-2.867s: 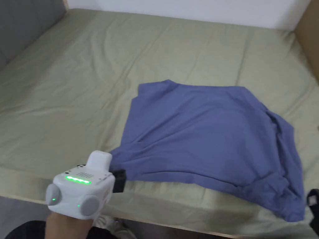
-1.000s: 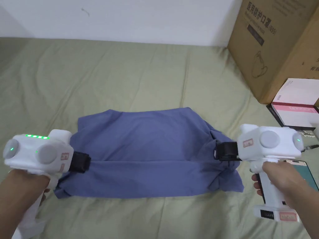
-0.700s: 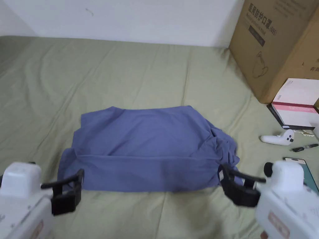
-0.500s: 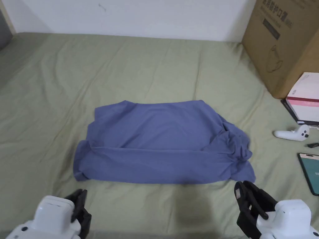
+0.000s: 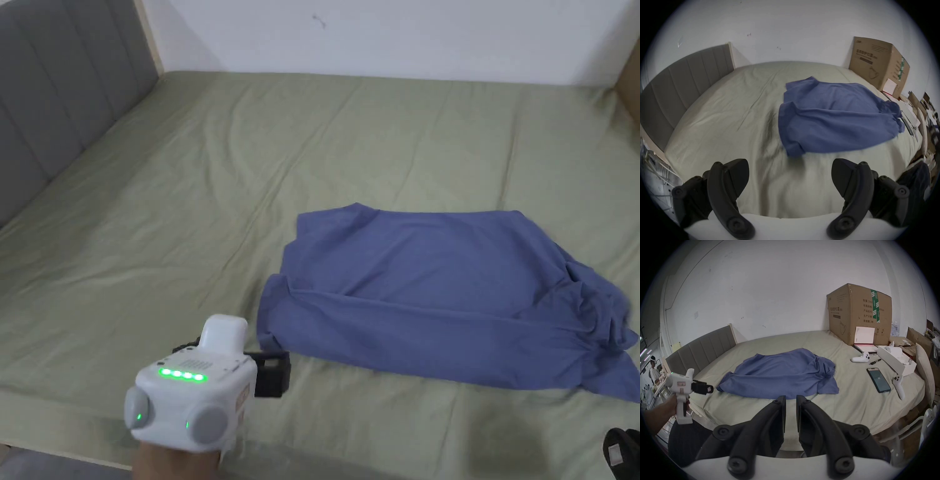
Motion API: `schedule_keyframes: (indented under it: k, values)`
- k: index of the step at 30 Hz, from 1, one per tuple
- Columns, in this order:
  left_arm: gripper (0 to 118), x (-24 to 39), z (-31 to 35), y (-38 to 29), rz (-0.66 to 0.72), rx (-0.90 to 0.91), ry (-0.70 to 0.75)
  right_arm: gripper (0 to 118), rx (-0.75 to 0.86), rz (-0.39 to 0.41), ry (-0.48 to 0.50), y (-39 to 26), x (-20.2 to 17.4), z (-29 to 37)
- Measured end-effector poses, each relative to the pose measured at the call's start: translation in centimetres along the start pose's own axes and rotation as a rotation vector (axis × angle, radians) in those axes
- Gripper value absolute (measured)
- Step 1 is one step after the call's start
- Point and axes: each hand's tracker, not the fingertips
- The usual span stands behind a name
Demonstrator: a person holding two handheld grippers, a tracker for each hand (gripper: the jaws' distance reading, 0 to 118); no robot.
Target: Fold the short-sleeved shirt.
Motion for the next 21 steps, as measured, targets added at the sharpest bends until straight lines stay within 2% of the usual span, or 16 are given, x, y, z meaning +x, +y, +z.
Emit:
schedule_keyframes:
  k: [2, 3, 5, 7, 11, 12, 13, 14, 15, 16, 17, 19, 21]
  values:
    - [105, -0.6, -3.0, 0.7, 0.014, -0.05, 0.003, 14, -0.027, -0.01, -0.023, -0.2, 0.4, -0.4]
    - [101, -0.6, -4.3, 0.8, 0.025, -0.064, 0.001, 14, -0.043, -0.018, -0.031, -0.2, 0.8, -0.8]
    - [78, 0.6, -5.5, 1.2, 0.004, -0.08, 0.007, 14, -0.07, -0.041, -0.056, -0.3, 1.6, -1.5]
    - [50, 1.7, -6.2, 1.5, -0.07, -0.08, 0.033, 14, -0.111, -0.079, -0.093, 0.0, 2.8, -2.5]
    - [28, 2.4, -7.8, 1.6, -0.081, -0.143, 0.018, 15, -0.174, -0.053, -0.186, 1.0, 5.4, -5.5]
    - [21, 2.1, -7.5, 1.8, -0.072, -0.142, 0.012, 20, -0.18, -0.046, -0.187, 1.3, 6.3, -6.8]
    - [15, 2.1, -7.3, 2.0, -0.061, -0.138, 0.003, 38, -0.186, -0.045, -0.188, 1.6, 7.0, -8.0]
    - [15, 2.2, -7.2, 2.1, -0.061, -0.132, 0.002, 38, -0.205, -0.057, -0.166, 1.8, 7.9, -9.1]
    - [14, 2.3, -7.1, 2.2, -0.065, -0.129, 0.0, 49, -0.216, -0.093, -0.145, 2.0, 8.9, -10.6]
    - [11, 2.4, -6.7, 2.6, -0.069, -0.127, 0.001, 85, -0.26, -0.102, -0.153, 2.1, 9.7, -12.3]
    - [9, 2.4, -6.5, 2.7, -0.068, -0.126, -0.001, 113, -0.295, -0.091, -0.166, 2.1, 10.3, -13.9]
    - [8, 2.2, -6.1, 2.9, -0.063, -0.121, -0.005, 117, -0.288, -0.032, -0.204, 2.2, 10.9, -16.9]
    - [7, 2.1, -5.8, 3.1, -0.06, -0.118, -0.007, 116, -0.305, -0.033, -0.215, 2.2, 11.6, -18.9]
